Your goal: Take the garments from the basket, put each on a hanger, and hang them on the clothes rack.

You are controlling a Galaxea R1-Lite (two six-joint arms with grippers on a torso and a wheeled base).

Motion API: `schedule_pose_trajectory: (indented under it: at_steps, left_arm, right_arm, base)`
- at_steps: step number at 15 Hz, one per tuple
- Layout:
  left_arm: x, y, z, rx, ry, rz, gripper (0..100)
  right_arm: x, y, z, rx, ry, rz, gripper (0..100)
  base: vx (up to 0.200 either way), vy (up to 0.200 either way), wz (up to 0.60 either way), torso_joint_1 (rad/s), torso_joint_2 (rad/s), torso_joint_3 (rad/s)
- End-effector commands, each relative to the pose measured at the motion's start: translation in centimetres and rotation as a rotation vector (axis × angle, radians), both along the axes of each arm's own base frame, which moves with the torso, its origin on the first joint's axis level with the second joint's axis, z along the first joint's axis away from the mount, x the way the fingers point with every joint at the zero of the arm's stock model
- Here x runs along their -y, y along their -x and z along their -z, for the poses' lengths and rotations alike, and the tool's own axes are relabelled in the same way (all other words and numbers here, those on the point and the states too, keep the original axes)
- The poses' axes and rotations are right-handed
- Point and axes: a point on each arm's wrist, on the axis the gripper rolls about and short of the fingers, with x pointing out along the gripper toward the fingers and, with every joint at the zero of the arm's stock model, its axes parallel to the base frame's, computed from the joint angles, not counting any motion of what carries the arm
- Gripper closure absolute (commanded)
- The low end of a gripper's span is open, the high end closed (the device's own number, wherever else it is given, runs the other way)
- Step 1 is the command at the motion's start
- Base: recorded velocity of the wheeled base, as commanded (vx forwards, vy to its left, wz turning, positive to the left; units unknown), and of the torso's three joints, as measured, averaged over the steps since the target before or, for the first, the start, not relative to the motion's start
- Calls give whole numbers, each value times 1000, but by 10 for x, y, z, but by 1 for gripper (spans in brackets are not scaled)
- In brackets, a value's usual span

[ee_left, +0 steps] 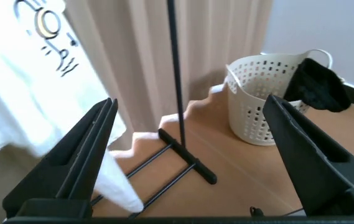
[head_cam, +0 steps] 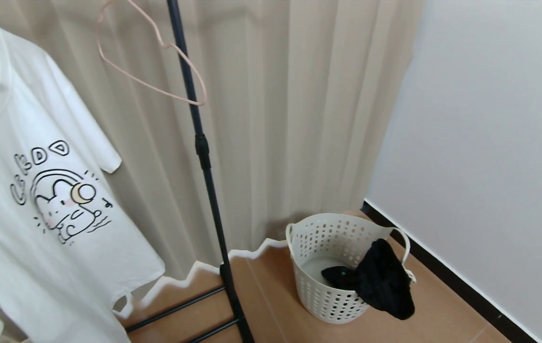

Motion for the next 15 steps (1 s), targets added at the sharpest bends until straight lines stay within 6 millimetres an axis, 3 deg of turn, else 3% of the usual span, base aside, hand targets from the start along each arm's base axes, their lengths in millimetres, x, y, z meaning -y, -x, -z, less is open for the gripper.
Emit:
schedule_pose_trajectory:
  at_steps: [1, 2, 12, 15]
  left_arm:
    - [0, 0, 0, -1, 0, 0, 0]
    - [0, 0, 0, -1, 0, 0, 0]
    - [0, 0, 0, -2, 3, -2, 0]
    - [0, 0, 0, -4, 3, -2, 0]
  right_arm:
    - [0, 0, 0, 1, 0, 1, 0]
    - [0, 0, 0, 1, 0, 0, 0]
    - [0, 0, 0, 1, 0, 1, 0]
    - [0, 0, 0, 1, 0, 0, 0]
  base:
    - [0, 0, 0, 0, 0, 0]
    - [0, 0, 0, 0, 0, 0]
    - [0, -200, 0, 3, 3, 3]
    - [200, 67, 0, 1, 1, 4]
